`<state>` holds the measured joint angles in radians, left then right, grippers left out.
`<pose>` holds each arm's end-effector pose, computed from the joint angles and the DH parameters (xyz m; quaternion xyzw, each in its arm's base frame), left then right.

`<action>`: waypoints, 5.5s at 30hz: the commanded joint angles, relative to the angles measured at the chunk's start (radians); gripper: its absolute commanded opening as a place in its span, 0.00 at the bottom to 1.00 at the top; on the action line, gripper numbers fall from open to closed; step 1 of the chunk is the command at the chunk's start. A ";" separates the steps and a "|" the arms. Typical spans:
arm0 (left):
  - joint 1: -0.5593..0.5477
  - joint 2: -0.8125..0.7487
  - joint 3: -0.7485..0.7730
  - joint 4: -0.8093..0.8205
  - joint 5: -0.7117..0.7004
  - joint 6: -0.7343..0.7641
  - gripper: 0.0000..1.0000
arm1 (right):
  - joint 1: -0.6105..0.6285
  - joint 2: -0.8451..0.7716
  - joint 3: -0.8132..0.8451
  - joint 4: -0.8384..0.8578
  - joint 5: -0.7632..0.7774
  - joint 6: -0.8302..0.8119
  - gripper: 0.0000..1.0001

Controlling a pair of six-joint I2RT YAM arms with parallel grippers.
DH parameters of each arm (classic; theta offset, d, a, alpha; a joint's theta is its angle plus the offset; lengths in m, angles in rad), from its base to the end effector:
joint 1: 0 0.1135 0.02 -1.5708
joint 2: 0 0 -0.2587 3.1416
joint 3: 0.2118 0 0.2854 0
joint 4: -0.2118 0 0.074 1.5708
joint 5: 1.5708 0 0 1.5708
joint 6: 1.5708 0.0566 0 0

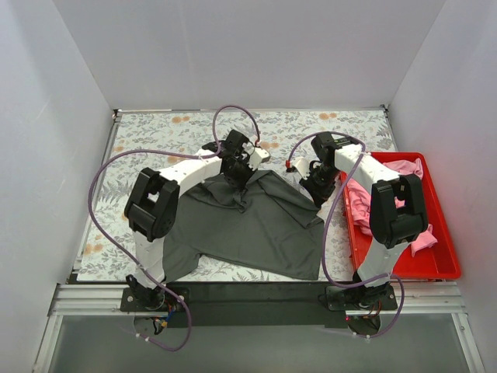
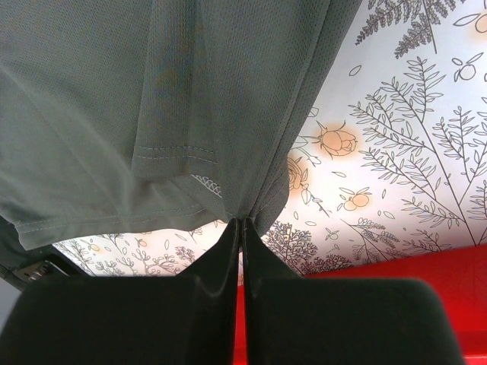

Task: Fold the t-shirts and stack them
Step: Flatten the tshirt out

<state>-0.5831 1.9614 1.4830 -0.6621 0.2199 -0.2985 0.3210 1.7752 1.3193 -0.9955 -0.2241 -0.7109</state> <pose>0.3669 -0.2568 0.1601 0.1609 0.9579 -0.1875 0.1462 0.3422 0.1270 0.1696 -0.4952 0.8595 0.0980 0.0798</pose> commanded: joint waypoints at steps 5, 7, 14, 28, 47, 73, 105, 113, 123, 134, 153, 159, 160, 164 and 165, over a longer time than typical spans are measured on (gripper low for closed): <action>-0.003 0.065 0.134 0.039 0.007 -0.005 0.00 | -0.002 -0.003 0.001 -0.003 -0.023 -0.005 0.01; -0.004 0.077 0.157 0.067 -0.001 -0.008 0.00 | -0.003 -0.002 0.003 -0.002 -0.026 -0.004 0.01; -0.003 0.157 0.235 0.081 -0.008 -0.019 0.01 | -0.002 -0.002 0.001 -0.003 -0.029 0.001 0.01; 0.107 -0.067 0.188 0.003 0.332 0.027 0.42 | -0.002 0.012 0.018 -0.006 -0.035 0.008 0.01; 0.123 -0.107 -0.052 0.039 0.542 0.650 0.44 | -0.003 0.021 0.038 -0.025 -0.032 0.011 0.01; 0.092 -0.015 -0.153 0.226 0.469 0.703 0.45 | -0.003 0.036 0.026 -0.028 -0.035 0.008 0.01; 0.488 -0.337 0.026 0.237 0.677 0.150 0.00 | -0.014 0.013 0.297 -0.035 0.040 0.028 0.01; 0.762 -0.407 0.072 0.541 0.648 -0.252 0.00 | -0.016 0.084 0.749 -0.019 0.245 0.033 0.01; 0.885 -0.453 0.306 0.768 0.559 -0.450 0.00 | -0.016 -0.053 0.991 0.318 0.393 0.063 0.01; 0.628 -0.594 0.252 0.538 0.874 -0.490 0.00 | 0.136 -0.244 0.773 0.388 0.279 0.087 0.01; 0.901 -0.610 0.404 0.802 0.348 -0.614 0.00 | 0.093 -0.302 0.928 0.627 0.405 0.045 0.01; 0.901 -0.904 0.172 0.797 0.241 -0.519 0.00 | 0.093 -0.529 0.734 0.659 0.325 0.036 0.01; 0.901 -0.965 0.159 0.785 0.225 -0.483 0.00 | 0.093 -0.555 0.718 0.660 0.333 0.034 0.01; 0.901 -1.096 0.126 0.736 0.185 -0.410 0.00 | 0.093 -0.700 0.637 0.656 0.331 0.021 0.01; 0.901 -1.125 0.135 0.722 0.176 -0.401 0.00 | 0.093 -0.717 0.630 0.656 0.328 0.019 0.01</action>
<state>0.3145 0.9012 1.6146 0.0788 0.4763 -0.7834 0.4164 1.1103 1.9743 -0.4091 0.1043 -0.6716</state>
